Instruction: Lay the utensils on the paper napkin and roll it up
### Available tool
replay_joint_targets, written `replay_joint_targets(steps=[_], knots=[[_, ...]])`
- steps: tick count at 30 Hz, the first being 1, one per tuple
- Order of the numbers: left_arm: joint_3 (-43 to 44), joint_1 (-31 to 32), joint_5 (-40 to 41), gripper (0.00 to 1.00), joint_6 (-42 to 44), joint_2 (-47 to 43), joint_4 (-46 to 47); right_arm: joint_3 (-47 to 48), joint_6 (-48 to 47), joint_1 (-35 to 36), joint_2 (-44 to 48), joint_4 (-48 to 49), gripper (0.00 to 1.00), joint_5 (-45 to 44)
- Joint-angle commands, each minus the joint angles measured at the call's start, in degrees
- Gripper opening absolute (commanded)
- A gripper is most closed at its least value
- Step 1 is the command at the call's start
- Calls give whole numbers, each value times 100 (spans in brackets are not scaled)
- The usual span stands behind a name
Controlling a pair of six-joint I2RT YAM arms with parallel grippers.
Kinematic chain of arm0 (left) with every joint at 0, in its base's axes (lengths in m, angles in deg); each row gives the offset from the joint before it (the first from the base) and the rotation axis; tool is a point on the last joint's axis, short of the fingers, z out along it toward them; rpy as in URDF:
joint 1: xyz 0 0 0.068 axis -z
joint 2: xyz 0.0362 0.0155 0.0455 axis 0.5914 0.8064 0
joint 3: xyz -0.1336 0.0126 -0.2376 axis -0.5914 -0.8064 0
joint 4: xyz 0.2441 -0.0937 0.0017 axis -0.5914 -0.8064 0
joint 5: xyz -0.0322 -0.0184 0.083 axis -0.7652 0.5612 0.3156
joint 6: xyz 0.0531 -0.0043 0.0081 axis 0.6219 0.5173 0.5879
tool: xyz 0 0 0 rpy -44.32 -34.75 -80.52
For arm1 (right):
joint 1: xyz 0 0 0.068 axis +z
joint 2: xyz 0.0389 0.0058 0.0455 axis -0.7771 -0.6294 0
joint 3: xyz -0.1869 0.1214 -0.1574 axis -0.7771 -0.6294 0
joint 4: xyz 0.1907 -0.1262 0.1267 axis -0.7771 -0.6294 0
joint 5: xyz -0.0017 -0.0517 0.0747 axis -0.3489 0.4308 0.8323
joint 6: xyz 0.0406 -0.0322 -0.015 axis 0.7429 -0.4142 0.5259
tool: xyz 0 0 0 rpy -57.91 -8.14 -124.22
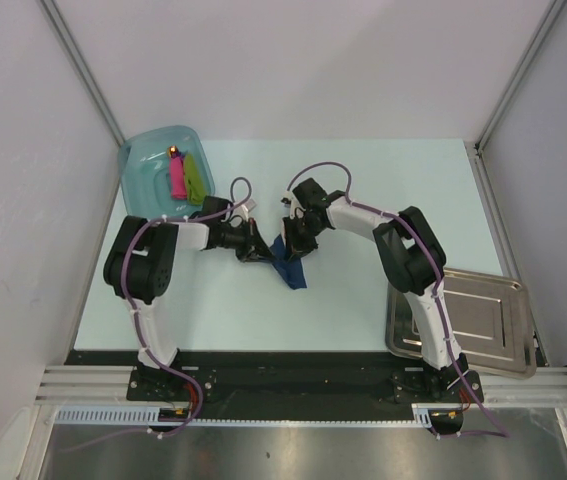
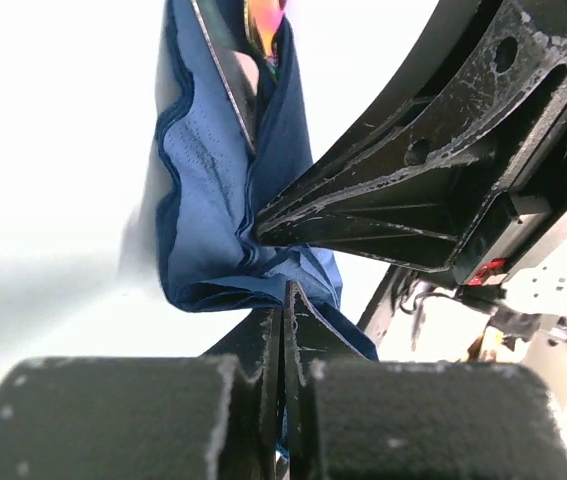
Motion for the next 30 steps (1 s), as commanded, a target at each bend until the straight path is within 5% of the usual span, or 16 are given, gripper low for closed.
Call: replay_joint_targets(steps=[1,11,14,17,20,30], knots=[[525,-112,221,0,951,86,-867,29,53,90,-563,276,4,-745],[1088,-332,380,0,1639,209,-1520,310,273,213,-686,197,6,-1008],[843,-376,-199,15,1446,175,-1292,363,308,231,-748,179,6,-1078],[395,-394,-560,42,1165,-71,-958,398,317,231,-792,144,6,-1158],[43,-455,-596,50,936,-212,-659,398,334,222,-792,127,6,-1184],[-283,-789,-236,48,593,-397,-386,363,335,231,-809,127,5,-1184]])
